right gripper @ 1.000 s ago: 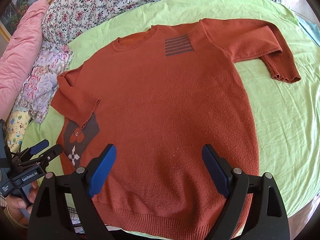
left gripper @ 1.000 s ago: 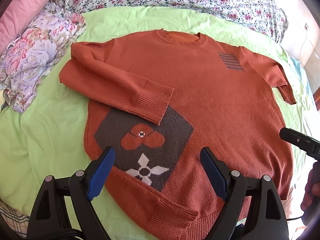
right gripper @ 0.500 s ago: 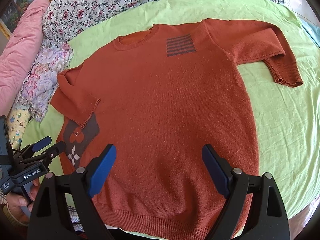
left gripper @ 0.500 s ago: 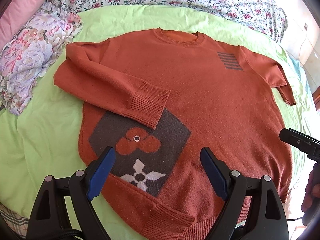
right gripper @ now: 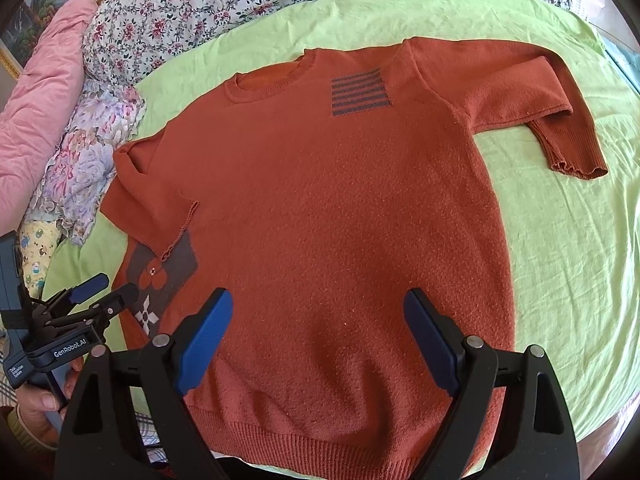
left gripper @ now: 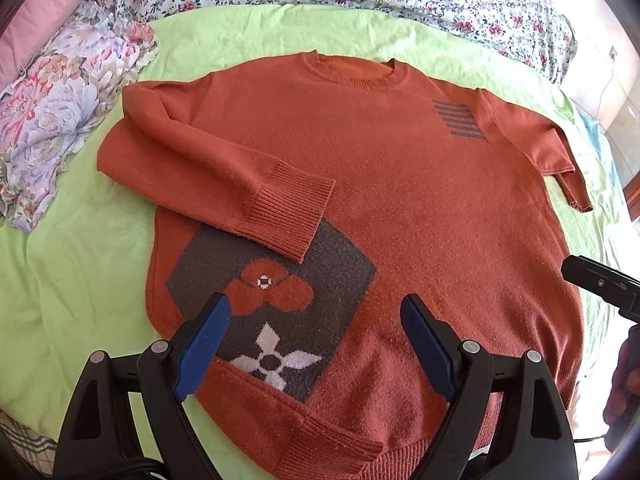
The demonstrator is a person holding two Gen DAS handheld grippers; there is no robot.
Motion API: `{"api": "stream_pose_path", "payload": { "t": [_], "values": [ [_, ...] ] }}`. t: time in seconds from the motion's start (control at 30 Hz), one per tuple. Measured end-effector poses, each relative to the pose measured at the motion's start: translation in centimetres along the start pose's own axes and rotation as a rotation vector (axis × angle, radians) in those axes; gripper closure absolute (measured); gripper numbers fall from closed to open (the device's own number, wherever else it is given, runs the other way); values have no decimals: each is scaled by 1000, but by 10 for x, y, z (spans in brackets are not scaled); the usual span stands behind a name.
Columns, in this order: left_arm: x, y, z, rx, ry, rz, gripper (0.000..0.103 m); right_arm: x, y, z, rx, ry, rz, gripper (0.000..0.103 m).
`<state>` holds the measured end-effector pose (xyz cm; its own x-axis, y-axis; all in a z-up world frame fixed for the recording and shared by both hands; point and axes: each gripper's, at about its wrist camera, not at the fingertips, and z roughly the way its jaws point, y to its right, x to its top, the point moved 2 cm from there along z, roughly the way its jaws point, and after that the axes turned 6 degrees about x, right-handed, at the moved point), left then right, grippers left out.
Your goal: Fold small clothes
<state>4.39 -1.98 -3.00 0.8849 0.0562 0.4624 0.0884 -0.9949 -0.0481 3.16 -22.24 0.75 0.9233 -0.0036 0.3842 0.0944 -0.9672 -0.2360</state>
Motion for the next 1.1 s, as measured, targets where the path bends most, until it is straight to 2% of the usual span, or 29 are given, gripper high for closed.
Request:
{"api": "stream_pose_path", "payload": {
  "t": [0.23, 0.47, 0.7, 0.83, 1.1],
  "values": [
    [7, 4, 8, -2, -11, 2, 16, 7, 16, -3, 34, 34, 46, 15],
    [21, 5, 15, -8, -20, -13, 16, 17, 35, -10, -6, 54, 68, 15],
    [39, 2, 25, -5, -24, -37, 16, 29, 60, -16, -6, 82, 115, 15],
    [53, -1, 34, 10, -27, -48, 16, 41, 94, -23, -31, 122, 164, 15],
    [93, -5, 50, -4, -14, -88, 16, 75, 210, -45, -180, 222, 338, 19]
  ]
}}
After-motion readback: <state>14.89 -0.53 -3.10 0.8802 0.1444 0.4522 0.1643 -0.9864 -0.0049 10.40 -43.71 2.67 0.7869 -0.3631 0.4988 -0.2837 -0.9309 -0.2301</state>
